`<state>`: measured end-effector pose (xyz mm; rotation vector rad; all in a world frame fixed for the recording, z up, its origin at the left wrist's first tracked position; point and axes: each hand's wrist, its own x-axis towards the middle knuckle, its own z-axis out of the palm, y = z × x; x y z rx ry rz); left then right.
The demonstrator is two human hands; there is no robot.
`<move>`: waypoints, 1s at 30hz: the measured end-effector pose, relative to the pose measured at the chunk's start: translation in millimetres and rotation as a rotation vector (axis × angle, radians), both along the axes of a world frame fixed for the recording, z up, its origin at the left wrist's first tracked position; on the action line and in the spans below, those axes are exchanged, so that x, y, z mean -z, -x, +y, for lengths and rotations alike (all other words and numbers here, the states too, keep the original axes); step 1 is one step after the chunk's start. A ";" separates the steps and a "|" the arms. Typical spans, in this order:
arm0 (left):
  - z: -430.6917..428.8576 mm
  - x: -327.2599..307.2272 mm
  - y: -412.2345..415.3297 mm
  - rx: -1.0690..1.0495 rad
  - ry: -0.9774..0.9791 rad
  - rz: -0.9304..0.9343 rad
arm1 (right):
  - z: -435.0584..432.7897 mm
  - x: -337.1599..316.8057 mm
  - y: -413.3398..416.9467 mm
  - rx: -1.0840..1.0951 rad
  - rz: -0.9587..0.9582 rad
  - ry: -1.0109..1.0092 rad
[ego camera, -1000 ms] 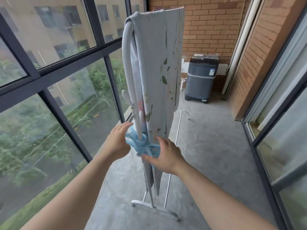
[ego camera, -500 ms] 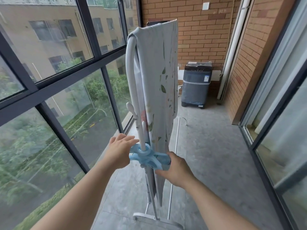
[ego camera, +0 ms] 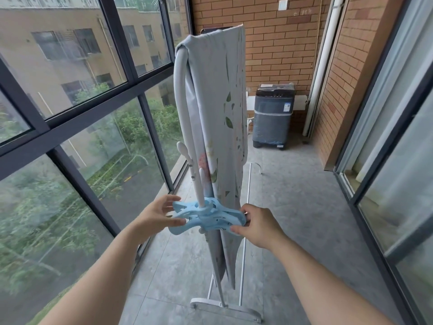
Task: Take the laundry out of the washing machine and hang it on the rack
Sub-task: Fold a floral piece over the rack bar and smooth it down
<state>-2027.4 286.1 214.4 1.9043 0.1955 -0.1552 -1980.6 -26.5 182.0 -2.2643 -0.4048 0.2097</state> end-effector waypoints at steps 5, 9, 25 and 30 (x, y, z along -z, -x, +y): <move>-41.0 33.4 16.3 -0.325 0.059 -0.149 | 2.1 -0.2 1.3 0.007 -0.019 0.005; -63.6 34.8 8.7 -0.639 -0.013 -0.279 | 2.1 0.5 5.9 0.013 -0.026 0.007; 12.1 -91.7 13.5 -1.048 -0.406 -0.687 | -54.5 0.2 10.2 0.141 0.145 -0.440; 12.3 -207.6 10.6 -1.141 -0.253 -1.124 | -40.3 -38.4 -5.2 0.184 0.095 -0.666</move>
